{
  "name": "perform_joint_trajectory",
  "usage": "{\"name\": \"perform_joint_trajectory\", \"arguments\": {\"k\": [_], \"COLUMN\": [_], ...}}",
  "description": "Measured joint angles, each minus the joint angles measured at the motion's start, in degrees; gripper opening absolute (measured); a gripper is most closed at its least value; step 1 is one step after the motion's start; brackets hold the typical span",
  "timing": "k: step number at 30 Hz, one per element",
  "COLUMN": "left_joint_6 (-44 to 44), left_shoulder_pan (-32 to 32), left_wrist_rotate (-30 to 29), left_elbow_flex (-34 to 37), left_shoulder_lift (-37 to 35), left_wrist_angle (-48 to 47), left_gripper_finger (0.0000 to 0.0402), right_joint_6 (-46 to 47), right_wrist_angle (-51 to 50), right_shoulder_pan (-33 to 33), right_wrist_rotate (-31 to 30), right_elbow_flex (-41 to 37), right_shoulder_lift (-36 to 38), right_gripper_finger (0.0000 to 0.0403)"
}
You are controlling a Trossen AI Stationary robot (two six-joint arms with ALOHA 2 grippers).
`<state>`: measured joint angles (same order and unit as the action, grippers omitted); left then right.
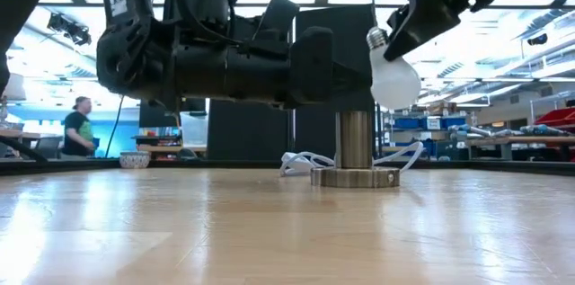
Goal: Screw lightbulb
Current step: Insert the white lightbulb into the lamp socket
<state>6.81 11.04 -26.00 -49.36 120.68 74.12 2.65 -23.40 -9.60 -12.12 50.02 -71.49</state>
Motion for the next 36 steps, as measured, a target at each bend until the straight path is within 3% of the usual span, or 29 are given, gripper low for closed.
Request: {"name": "perform_joint_trajectory", "arguments": {"k": [4,11,21,26,32,36], "left_joint_6": [-3.1,-5.5,-6.7,0.9,18.4,24.9], "left_shoulder_pan": [0.4,0.8,0.8,0.8,0.9,0.9], "left_wrist_rotate": [-0.2,-0.3,0.2,0.0,-6.6,-7.5], "left_elbow_flex": [0.0,-0.1,-2.0,-6.8,-8.1,-7.5], "left_shoulder_lift": [-7.0,-20.3,-33.6,-34.9,-34.9,-34.8], "left_wrist_angle": [-11.8,-31.9,-58.7,-69.0,-69.9,-69.5], "left_gripper_finger": [0.0237,0.0237,0.0237,0.0237,0.0237,0.0237], "right_joint_6": [0.5,3.8,13.8,19.7,28.9,33.8], "right_wrist_angle": [3.7,20.5,66.5,82.5,91.0,100.7], "right_shoulder_pan": [0.0,0.3,0.0,-0.1,-0.1,0.1], "right_wrist_rotate": [0.5,2.9,1.6,-0.1,-0.2,-0.3], "right_elbow_flex": [-1.0,-11.4,-30.9,-34.8,-34.9,-34.9], "right_shoulder_lift": [2.0,7.5,7.8,4.3,-1.5,-5.2], "right_gripper_finger": [0.0167,0.0167,0.0167,0.0167,0.0167,0.0167]}}
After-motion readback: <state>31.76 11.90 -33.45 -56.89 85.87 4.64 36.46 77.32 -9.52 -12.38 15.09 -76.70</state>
